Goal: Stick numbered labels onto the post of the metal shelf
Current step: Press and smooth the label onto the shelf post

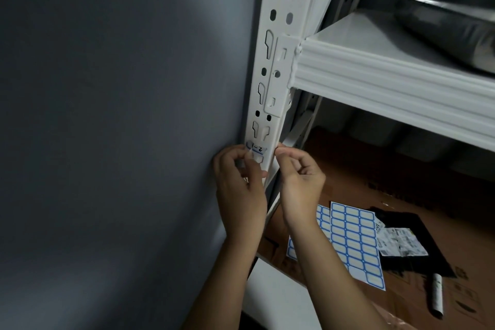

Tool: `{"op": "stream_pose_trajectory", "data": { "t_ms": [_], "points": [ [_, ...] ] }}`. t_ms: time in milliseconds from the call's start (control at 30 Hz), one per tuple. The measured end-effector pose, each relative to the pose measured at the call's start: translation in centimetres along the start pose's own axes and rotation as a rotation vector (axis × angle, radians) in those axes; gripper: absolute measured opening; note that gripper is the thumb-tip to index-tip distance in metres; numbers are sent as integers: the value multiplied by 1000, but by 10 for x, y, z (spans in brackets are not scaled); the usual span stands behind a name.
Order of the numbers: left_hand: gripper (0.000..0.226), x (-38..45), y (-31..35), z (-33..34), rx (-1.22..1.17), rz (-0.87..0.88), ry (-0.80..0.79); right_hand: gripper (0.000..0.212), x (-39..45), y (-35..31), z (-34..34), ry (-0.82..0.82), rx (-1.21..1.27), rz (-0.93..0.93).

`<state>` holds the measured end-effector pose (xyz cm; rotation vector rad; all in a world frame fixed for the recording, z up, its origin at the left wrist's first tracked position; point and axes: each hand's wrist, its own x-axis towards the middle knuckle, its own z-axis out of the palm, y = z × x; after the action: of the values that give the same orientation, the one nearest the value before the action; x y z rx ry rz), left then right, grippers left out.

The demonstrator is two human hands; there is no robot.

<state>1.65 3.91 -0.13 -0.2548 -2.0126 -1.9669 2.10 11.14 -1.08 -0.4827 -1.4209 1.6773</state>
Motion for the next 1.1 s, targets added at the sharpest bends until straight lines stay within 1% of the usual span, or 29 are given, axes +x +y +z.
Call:
{"op": "stream_pose_trajectory", "data": {
  "t_ms": [133,233,300,400,500,600,667,833,967,1100],
  "points": [
    [7,-2,0,-1,-27,66,-4,13,-1,-2,0,-3,8,-2],
    [9,1,0,-4,-72,22,-29,16,0,-5,-1,-17,-9,-14],
    [11,2,4,-8,-122,-30,-65,12,-2,-9,-2,-35,-37,-28],
    [15,4,15,-15,-225,-90,-97,12,-7,-18,-3,-53,-181,-167],
    [10,6,24,-21,-290,-122,-129,13,-12,-31,-2,-98,-306,-350],
    [6,7,32,-24,-331,-111,-142,14,-14,-49,2,-184,-311,-431],
    [8,6,39,-26,-365,-99,-148,16,-16,-62,5,-212,-306,-460],
    [8,9,58,-29,-385,-13,-146,21,-14,-95,6,-294,-332,-477],
    [9,10,82,-30,-417,21,-184,23,-11,-131,5,-388,-262,-371],
    [12,11,108,-28,-479,55,-210,19,-9,-157,2,-368,-164,-315]
  ]
}}
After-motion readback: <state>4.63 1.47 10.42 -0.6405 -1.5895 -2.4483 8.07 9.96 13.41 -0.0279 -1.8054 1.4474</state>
